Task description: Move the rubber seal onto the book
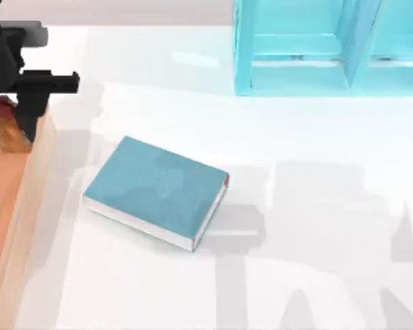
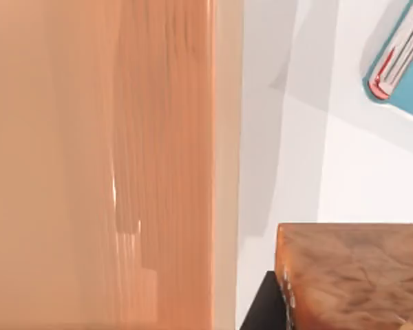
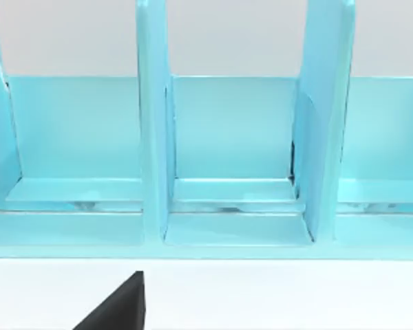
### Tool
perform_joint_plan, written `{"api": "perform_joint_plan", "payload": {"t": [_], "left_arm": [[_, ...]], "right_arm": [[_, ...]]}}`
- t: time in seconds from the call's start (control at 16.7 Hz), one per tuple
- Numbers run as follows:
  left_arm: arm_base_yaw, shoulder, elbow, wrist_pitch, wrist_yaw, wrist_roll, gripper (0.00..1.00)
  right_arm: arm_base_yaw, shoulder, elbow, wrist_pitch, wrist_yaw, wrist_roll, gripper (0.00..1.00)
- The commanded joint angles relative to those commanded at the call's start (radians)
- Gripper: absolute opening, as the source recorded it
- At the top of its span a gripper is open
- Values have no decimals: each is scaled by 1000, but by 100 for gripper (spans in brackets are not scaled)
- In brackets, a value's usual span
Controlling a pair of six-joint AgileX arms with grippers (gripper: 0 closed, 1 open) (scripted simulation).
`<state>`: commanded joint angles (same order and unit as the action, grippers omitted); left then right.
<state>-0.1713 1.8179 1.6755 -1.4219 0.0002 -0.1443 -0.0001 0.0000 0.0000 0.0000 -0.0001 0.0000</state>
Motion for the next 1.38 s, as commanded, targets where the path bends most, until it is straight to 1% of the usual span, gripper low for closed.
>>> {"api": "perform_joint_plan", "payload": {"t": [0.18, 0.3, 0.6, 0.78, 0.9, 1.02, 1.38], "left_arm": [[5, 5, -3, 2, 1, 3, 0], [-11, 20, 4, 15, 0, -13, 0], [-165, 148, 43, 109, 13, -165, 0], [-278, 231, 58, 166, 4, -276, 0], [-335, 285, 68, 210, 1, -333, 0], [-353, 302, 73, 227, 2, -350, 0], [-352, 300, 84, 212, 2, -350, 0]], "right_arm": [[0, 0, 0, 0, 0, 0, 100], [0, 0, 0, 0, 0, 0, 100], [0, 0, 0, 0, 0, 0, 100], [0, 0, 0, 0, 0, 0, 100], [0, 0, 0, 0, 0, 0, 100], [0, 0, 0, 0, 0, 0, 100], [0, 0, 0, 0, 0, 0, 100]]}}
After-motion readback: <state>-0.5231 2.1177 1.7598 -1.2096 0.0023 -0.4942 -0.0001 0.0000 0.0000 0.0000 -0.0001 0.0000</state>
